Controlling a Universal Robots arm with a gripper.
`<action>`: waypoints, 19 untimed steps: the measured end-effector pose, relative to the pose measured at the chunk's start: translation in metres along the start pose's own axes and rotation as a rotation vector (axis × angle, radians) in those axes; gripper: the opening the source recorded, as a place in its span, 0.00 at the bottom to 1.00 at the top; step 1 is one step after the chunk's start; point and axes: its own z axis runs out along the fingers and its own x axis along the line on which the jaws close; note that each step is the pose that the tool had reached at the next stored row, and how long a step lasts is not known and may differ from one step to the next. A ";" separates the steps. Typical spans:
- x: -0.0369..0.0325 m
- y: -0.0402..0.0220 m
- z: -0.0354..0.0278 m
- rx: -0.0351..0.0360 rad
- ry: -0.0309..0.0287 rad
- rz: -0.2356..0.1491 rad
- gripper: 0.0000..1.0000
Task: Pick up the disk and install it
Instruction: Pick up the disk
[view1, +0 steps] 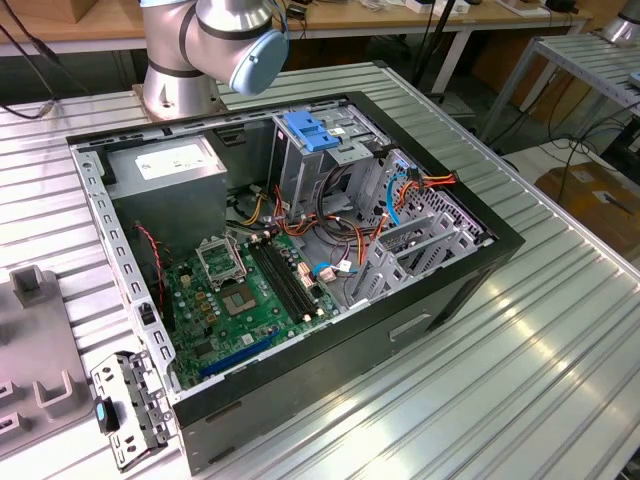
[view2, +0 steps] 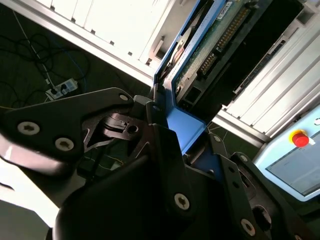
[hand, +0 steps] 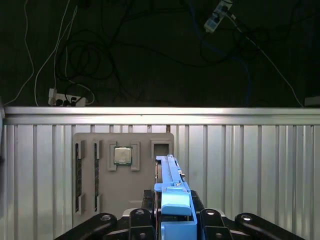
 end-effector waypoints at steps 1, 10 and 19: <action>0.0000 0.0000 -0.0022 0.0000 0.0000 0.000 0.37; -0.0003 0.0003 -0.0207 0.0000 0.0000 0.000 0.37; -0.0006 0.0005 -0.0406 0.0000 -0.0005 0.000 0.37</action>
